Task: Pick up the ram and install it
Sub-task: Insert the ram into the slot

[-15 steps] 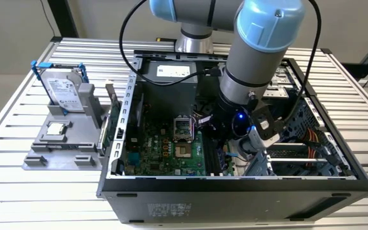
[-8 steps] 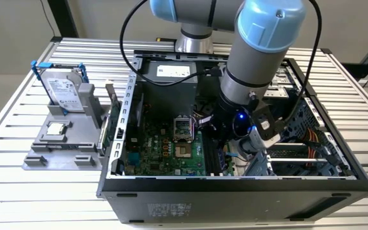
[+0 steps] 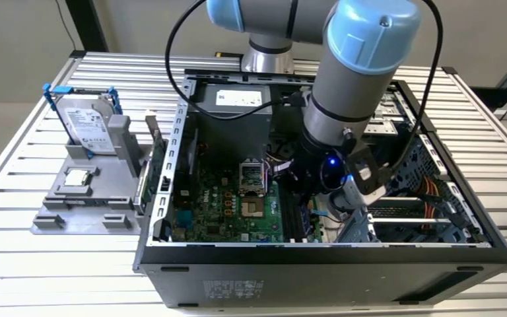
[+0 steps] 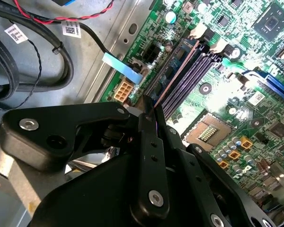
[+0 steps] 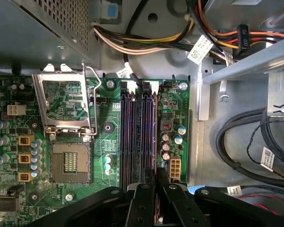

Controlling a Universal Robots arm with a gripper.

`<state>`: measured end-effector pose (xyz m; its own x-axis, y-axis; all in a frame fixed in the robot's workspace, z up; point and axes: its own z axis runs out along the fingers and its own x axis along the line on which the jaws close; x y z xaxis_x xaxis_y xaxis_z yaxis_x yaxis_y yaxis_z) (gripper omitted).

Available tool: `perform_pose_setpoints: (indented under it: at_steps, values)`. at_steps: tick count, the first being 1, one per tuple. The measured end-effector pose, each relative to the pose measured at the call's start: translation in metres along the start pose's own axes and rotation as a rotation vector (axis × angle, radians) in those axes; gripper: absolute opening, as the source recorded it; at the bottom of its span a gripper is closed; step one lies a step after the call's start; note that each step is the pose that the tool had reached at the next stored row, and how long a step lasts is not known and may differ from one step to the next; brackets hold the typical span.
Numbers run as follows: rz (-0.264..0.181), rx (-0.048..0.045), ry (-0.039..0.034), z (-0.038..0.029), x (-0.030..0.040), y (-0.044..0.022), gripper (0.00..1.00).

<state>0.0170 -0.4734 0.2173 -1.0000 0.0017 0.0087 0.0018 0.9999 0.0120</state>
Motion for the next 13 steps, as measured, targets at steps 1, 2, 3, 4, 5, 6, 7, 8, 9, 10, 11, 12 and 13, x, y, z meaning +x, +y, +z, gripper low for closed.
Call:
perform_pose_setpoints:
  at_steps: [1,2,3,4,5,6,7,8,9,10,11,12,13]
  values:
    - [0.001,0.0001,0.0,0.0005,0.0,0.0,0.0]
    - [0.002,0.0002,0.0,0.0007,0.0,0.0,0.0]
    - [0.003,0.0002,0.0,0.0008,0.0,0.0001,0.0]
    - [0.005,0.0,0.0,0.0009,0.0,0.0002,0.0]
    - [0.006,-0.0002,-0.0001,0.001,0.0,0.0005,0.0]
    - [0.007,-0.0001,-0.0001,0.001,0.0,0.0009,0.0]
    - [0.008,-0.0001,-0.0001,0.0011,0.0,0.0012,0.0]
    - [0.009,-0.0001,-0.0002,0.0011,0.0,0.0012,0.0]
    - [0.01,-0.0001,-0.0002,0.0011,0.0,0.0012,0.0]
    - [0.01,0.0,-0.0001,0.0012,0.0,0.0012,0.0]
    - [0.01,0.0,-0.0001,0.0012,0.0,0.0012,0.0]
    - [0.01,-0.0001,-0.0001,0.0012,0.0,0.0013,0.0]
    - [0.01,-0.0001,-0.0001,0.0012,0.0,0.0013,0.0]
